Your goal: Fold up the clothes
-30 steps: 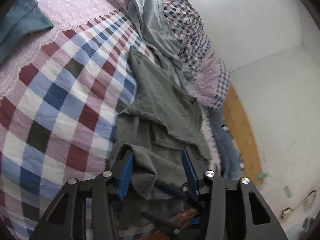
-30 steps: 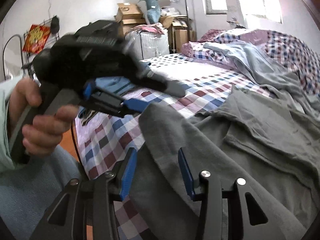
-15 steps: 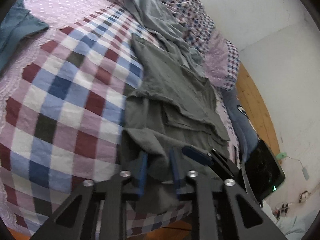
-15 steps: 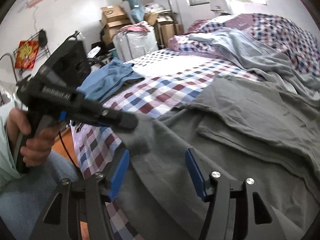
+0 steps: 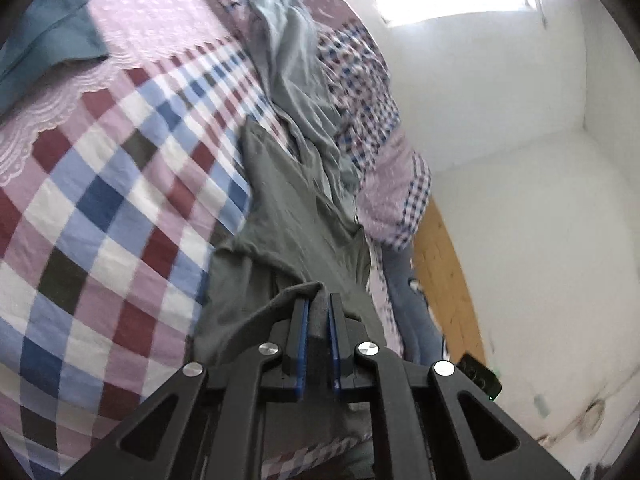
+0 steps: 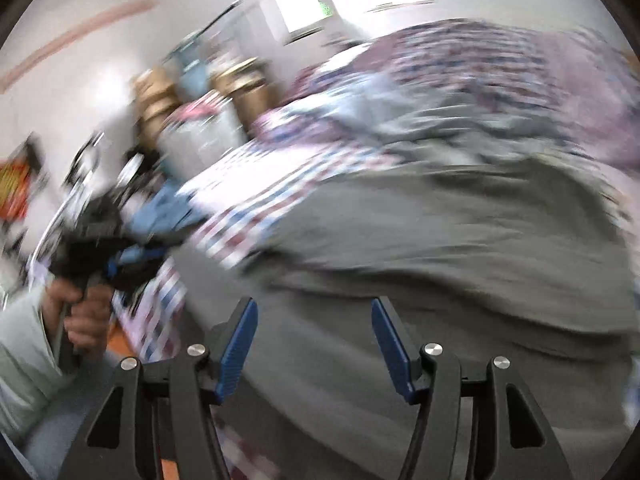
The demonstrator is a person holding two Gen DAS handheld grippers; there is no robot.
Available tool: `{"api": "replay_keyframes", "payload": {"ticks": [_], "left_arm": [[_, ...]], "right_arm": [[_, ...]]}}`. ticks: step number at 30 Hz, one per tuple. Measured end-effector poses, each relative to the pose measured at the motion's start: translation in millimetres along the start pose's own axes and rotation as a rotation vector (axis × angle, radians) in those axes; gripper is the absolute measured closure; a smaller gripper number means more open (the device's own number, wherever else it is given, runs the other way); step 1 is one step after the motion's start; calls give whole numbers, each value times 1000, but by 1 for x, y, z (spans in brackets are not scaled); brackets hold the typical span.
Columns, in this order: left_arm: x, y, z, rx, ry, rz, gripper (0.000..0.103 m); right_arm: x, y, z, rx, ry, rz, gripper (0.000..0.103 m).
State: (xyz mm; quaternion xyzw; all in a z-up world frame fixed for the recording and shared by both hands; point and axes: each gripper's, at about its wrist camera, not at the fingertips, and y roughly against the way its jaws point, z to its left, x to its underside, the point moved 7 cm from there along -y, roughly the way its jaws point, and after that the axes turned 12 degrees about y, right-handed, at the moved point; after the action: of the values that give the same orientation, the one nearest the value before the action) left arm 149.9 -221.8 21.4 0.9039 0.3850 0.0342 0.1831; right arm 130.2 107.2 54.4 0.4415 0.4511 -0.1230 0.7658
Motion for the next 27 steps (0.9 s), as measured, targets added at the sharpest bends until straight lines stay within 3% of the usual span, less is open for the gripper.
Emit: {"api": "replay_keyframes", "payload": {"ticks": [4,7,10,15,20,27], "left_arm": [[-10,-3,7,-22,29,-26,95],[-11,-9,4,-36,16,-30,95],[-8,-18,1,-32,5,-19,95],[-4,-33,-2,-49,-8,5,95],[0,-39,-5,-77,-29,1,95],[-4,-37,6,-108,17,-29,94]], "right_arm": [[-1,60,-72,109,-205,-79,40],[24,118,-132,174,-448,-175,39],[50,151,-158,191,-579,-198,39],[77,165,-172,245,-638,-123,39],[95,156,-180,231,-671,-64,39],[115,146,-190,216,-709,0,39]]}}
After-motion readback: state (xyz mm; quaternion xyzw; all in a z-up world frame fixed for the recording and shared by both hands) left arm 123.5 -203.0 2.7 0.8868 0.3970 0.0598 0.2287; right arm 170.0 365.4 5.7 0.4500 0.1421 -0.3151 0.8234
